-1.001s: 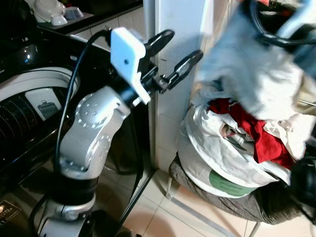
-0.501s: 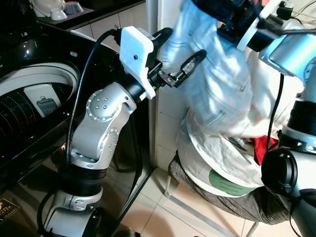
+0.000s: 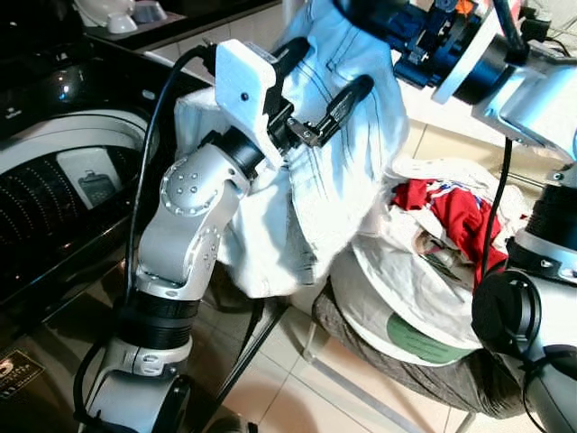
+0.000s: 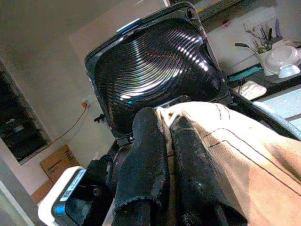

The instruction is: Clothes washing

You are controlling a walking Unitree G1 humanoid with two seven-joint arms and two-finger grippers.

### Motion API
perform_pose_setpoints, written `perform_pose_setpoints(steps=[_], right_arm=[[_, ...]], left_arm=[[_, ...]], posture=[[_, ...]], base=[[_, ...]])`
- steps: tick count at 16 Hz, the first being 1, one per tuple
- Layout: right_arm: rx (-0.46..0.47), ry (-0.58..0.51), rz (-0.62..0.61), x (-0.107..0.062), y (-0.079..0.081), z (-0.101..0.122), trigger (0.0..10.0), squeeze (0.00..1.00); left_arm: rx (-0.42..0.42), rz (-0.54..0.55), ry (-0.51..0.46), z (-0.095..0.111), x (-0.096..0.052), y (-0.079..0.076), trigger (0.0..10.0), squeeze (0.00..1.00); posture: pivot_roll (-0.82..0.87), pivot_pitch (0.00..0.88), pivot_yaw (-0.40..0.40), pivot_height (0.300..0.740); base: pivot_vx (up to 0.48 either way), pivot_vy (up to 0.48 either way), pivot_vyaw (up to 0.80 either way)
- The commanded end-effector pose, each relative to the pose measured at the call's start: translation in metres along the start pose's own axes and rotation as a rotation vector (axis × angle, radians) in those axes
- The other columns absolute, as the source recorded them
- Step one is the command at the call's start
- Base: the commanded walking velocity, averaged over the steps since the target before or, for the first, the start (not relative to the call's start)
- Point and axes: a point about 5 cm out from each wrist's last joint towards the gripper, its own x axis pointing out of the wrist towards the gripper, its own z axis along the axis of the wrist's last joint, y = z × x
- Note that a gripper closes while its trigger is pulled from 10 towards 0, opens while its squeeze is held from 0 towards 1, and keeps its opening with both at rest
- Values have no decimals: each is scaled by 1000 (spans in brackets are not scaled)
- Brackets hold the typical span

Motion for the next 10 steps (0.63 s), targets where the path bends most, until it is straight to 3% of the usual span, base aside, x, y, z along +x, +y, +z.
perform_pose_setpoints(steps=[1, 10], right_arm=[[-28, -44, 86, -3, 16, 8, 0, 0], [-19, -53, 87, -6, 21, 4, 0, 0]], left_arm=[[-14, -5, 59, -11, -2, 0, 0, 0], [70, 140, 144, -21, -8, 20, 0, 0]], posture=[[-36, 0, -21, 740], [-34, 0, -12, 740]], base=[[0, 0, 0], [0, 0, 0]])
